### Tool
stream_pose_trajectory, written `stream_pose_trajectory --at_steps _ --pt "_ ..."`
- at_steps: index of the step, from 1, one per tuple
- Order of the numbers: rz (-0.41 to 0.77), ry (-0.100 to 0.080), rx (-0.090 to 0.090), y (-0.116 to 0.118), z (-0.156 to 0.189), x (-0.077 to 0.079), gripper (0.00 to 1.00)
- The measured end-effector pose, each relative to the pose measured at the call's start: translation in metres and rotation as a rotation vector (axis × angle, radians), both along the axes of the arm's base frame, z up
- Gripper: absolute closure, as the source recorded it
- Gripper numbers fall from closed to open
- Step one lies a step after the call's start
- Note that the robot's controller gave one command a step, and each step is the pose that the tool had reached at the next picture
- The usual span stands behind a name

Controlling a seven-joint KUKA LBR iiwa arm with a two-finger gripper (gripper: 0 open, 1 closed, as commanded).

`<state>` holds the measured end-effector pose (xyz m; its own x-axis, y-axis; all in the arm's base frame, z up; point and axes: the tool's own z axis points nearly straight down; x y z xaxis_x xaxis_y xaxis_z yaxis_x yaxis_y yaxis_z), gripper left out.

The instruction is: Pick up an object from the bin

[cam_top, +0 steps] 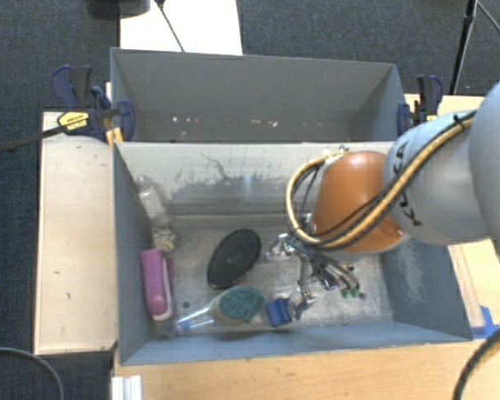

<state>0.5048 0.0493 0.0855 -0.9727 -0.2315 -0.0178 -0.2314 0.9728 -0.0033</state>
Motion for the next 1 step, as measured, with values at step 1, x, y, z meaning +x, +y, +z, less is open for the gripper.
stream_pose_trajectory --at_steps 1 --pt "0.26 0.017 -0.018 0.0694 -0.0009 0.0181 0.0"
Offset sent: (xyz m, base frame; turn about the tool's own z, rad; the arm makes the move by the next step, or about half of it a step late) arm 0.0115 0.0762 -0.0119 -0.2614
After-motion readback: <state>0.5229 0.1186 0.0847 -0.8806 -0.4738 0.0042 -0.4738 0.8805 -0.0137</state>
